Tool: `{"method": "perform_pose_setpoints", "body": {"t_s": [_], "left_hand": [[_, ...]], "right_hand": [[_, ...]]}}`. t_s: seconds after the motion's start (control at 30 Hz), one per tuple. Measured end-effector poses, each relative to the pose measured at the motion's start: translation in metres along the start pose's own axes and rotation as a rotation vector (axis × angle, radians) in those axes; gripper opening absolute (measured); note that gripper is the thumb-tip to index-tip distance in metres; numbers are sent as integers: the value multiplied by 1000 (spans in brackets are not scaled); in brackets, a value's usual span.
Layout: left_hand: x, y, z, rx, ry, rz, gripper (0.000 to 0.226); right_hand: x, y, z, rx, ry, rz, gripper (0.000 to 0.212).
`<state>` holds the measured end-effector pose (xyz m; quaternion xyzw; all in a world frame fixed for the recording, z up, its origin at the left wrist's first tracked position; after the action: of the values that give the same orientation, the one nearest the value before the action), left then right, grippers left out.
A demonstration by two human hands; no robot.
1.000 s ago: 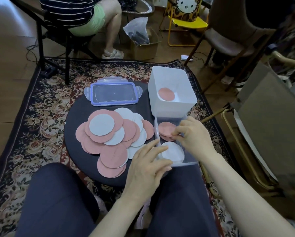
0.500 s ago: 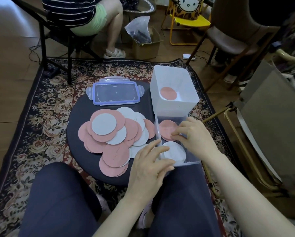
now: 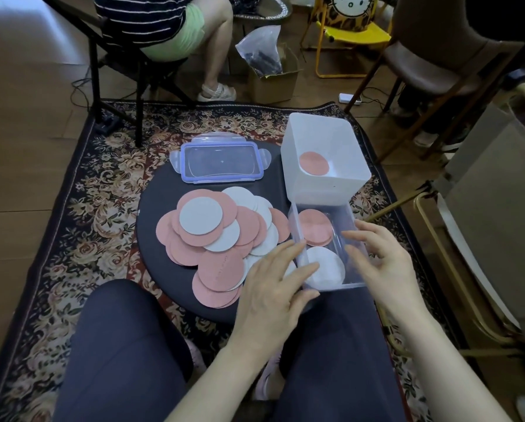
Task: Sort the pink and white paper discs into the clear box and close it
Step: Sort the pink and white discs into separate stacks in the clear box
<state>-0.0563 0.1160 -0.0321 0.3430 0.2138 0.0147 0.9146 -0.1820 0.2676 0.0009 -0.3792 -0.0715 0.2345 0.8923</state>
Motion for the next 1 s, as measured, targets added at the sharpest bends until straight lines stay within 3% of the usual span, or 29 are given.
{"method": "perform_pose_setpoints", "body": {"t_s": [0.17,0.27,0.37,0.5,0.6,0.67,0.77,0.83,1.0], "left_hand": [[27,-34,44,-323,106,366,51],[41,-54,61,-475,65,608,70],[45,-58,62,-519,41,629,69],[41,-52,60,-502,101,576,65],[40,-48,61,-454,155,576,61],[42,-48,63,-336,196,629,48],[42,-54,69,162,272,797,21],[43,-59,74,430,329,886,23],[53,-72,92,707,558,1012,8]], "right_hand": [[16,-31,-10,71,155,154,23],[30,-63,-33,36,172,320,19],[42,-86,-68,-28,61,372,20],[49,-89,-113,-94,-132,221,32],[45,-89,-127,-91,-177,136,40],[41,-89,-130,-101,-178,122,42],[38,-87,-132,-92,-174,118,42],[40,-86,-132,-83,-171,131,42],[44,-83,-134,-46,-167,140,39]]}}
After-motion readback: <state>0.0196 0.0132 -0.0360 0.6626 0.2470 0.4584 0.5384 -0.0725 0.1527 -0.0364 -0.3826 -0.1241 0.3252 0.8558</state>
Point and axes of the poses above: each hand's wrist, its own x-axis away from the middle knuckle, its own z-axis out of the back of the hand, y = z × x, the point moved 3 cm from there along -x, towards the middle knuckle, and after that the axes turned 6 degrees about -y, right-handed, at the moved point
